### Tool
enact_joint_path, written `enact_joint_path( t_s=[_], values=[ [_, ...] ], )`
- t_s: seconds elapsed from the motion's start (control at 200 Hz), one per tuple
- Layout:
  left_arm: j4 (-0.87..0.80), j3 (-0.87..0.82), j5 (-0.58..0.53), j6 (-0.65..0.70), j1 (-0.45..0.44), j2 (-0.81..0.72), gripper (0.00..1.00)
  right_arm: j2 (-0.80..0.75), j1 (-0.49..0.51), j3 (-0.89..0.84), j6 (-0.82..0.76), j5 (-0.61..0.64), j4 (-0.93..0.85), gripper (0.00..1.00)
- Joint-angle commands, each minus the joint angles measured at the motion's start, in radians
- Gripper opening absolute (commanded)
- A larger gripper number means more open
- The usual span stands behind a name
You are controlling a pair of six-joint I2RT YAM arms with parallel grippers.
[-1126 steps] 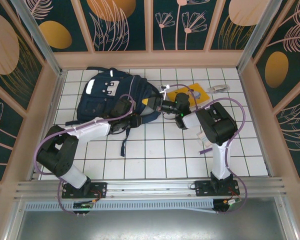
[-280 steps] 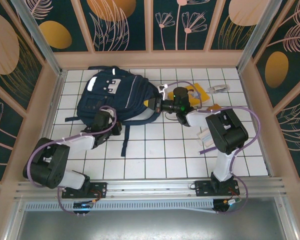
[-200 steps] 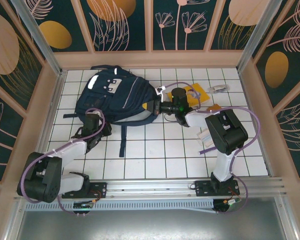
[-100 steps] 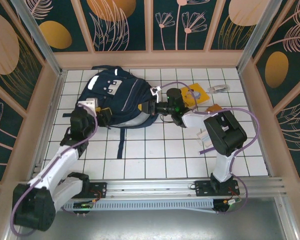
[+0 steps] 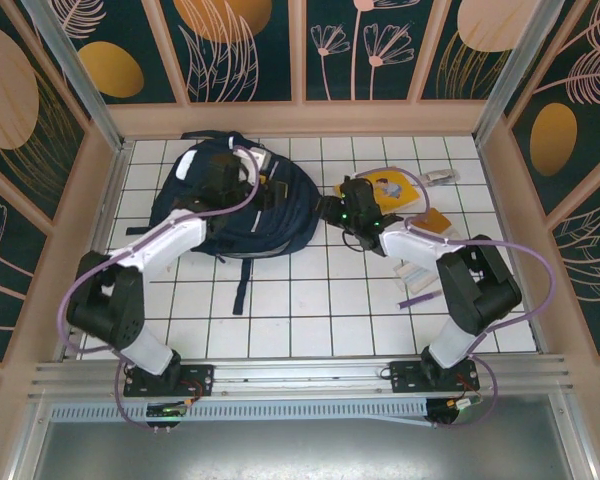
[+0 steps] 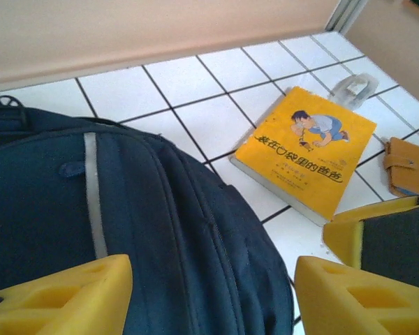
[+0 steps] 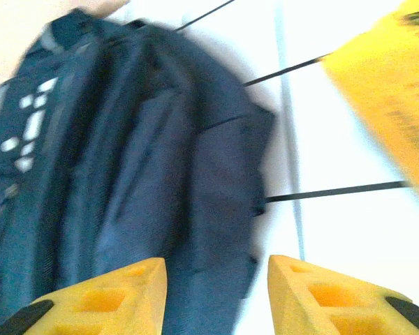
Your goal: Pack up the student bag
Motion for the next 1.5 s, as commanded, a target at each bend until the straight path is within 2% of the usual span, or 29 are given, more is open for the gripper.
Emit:
enact_joint_path(
  t_s=[0.0, 0.01, 0.025, 0.115, 0.19, 0.255, 0.315, 0.415, 0.505, 0.596, 0.716, 0.811, 0.886, 0.946, 1.036, 1.111, 1.176, 1.216, 1.291, 1.331, 1.361, 1.406, 1.491],
  values=[
    [-0.064, 0.082, -0.080, -0.009, -0.011, 0.096, 0.64, -0.032, -0.042, 0.041, 0.060, 0.234, -0.203, 0.93],
    [-0.064, 0.086, -0.082, -0.013, -0.010, 0.111, 0.64, -0.032, -0.046, 0.047, 0.067, 0.243, -0.217, 0.98],
    [-0.067, 0.093, -0.089, -0.019, -0.011, 0.128, 0.65, -0.031, -0.053, 0.056, 0.078, 0.249, -0.241, 0.99],
    [-0.107, 0.149, -0.143, -0.039, -0.011, 0.213, 0.66, -0.017, -0.106, 0.119, 0.076, 0.243, -0.338, 0.99],
    [-0.158, 0.203, -0.237, -0.070, -0.011, 0.282, 0.66, 0.015, -0.145, 0.219, 0.124, 0.284, -0.510, 0.99],
    [-0.209, 0.252, -0.294, -0.090, -0.011, 0.335, 0.66, 0.047, -0.186, 0.289, 0.070, 0.253, -0.574, 0.99],
    [-0.230, 0.277, -0.314, -0.105, -0.011, 0.370, 0.66, 0.033, -0.193, 0.296, -0.006, 0.256, -0.545, 0.99],
    [-0.250, 0.302, -0.334, -0.111, -0.011, 0.408, 0.64, -0.043, -0.200, 0.214, -0.099, 0.199, -0.389, 0.96],
    [-0.272, 0.330, -0.297, -0.072, -0.011, 0.427, 0.51, -0.075, -0.221, 0.172, -0.069, 0.198, -0.336, 0.94],
    [-0.272, 0.330, -0.218, 0.044, -0.011, 0.407, 0.28, -0.064, -0.271, 0.166, 0.016, 0.183, -0.371, 0.96],
    [-0.166, 0.234, -0.153, 0.197, -0.011, 0.301, 0.00, -0.049, -0.344, 0.151, 0.089, 0.137, -0.418, 0.99],
    [-0.176, 0.203, -0.059, 0.396, -0.011, 0.239, 0.00, -0.052, -0.401, 0.132, 0.107, 0.058, -0.417, 0.99],
    [-0.257, 0.217, 0.049, 0.563, -0.011, 0.221, 0.00, -0.043, -0.439, 0.123, 0.086, -0.027, -0.393, 0.99],
    [-0.337, 0.230, 0.114, 0.707, -0.009, 0.215, 0.00, -0.025, -0.453, 0.128, 0.047, -0.098, -0.367, 0.95],
    [-0.472, 0.258, 0.108, 0.928, -0.004, 0.225, 0.00, 0.030, -0.464, 0.162, 0.009, -0.143, -0.365, 0.88],
    [-0.604, 0.287, 0.009, 1.092, -0.004, 0.252, 0.00, 0.087, -0.467, 0.199, -0.016, -0.159, -0.362, 0.82],
    [-0.639, 0.289, -0.085, 1.167, -0.002, 0.256, 0.00, 0.139, -0.468, 0.231, -0.032, -0.137, -0.349, 0.82],
    [-0.629, 0.287, -0.084, 1.184, 0.006, 0.239, 0.00, 0.172, -0.469, 0.254, -0.035, -0.117, -0.348, 0.80],
    [-0.574, 0.308, 0.076, 1.174, 0.045, 0.188, 0.00, 0.233, -0.471, 0.310, -0.031, -0.078, -0.374, 0.76],
    [-0.570, 0.320, 0.188, 1.223, 0.071, 0.166, 0.00, 0.264, -0.470, 0.338, -0.018, -0.053, -0.395, 0.76],
    [-0.538, 0.323, 0.221, 1.224, 0.085, 0.154, 0.00, 0.283, -0.467, 0.353, -0.010, -0.038, -0.409, 0.76],
    [-0.483, 0.320, 0.181, 1.233, 0.093, 0.147, 0.00, 0.312, -0.462, 0.374, -0.005, -0.011, -0.417, 0.78],
    [-0.377, 0.266, 0.002, 1.309, 0.093, 0.152, 0.00, 0.376, -0.456, 0.413, -0.019, 0.022, -0.415, 0.78]
  ],
)
